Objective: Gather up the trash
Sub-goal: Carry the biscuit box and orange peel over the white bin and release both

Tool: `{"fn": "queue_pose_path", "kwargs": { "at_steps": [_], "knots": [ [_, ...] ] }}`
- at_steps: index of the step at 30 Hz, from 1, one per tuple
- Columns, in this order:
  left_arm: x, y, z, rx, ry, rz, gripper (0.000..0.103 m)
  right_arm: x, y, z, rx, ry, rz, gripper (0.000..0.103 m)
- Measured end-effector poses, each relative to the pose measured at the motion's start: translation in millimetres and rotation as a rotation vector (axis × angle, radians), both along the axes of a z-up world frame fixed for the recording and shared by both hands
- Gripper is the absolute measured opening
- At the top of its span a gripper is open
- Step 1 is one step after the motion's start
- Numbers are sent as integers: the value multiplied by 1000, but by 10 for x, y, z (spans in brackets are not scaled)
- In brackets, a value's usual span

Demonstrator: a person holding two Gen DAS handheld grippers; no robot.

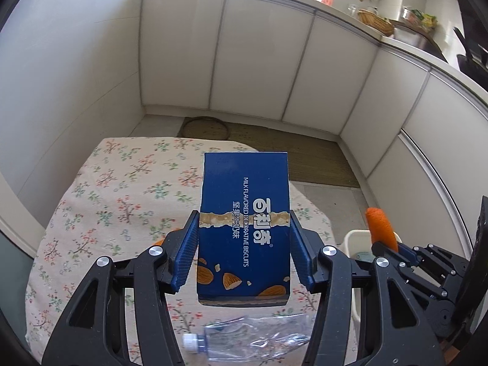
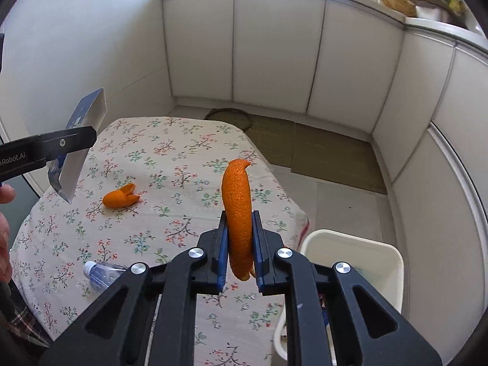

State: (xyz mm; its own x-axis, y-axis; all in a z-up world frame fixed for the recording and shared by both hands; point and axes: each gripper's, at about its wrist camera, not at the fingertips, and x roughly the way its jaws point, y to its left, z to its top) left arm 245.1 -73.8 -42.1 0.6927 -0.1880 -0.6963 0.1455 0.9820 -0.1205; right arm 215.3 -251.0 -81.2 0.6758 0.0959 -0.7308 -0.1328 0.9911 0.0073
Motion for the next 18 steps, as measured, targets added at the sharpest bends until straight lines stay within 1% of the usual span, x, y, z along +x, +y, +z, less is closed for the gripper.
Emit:
{"fn": "queue_pose_path", "kwargs": {
  "at_steps": [9, 14, 17, 18],
  "knots": [
    [-39, -654, -80, 14, -5, -97, 52, -213, -753, -22, -28, 2, -190, 14],
    [-76, -1007, -152, 19, -3, -152, 52, -324, -1170, -84, -34, 33, -309, 15],
    [-107, -1201, -204, 24, -1, -182, 52, -379, -1367, -157, -37, 59, -368, 19],
    [-115, -1274, -223, 27, 0, -194, 52, -400, -1428, -173, -37, 63, -387, 22]
  ]
}}
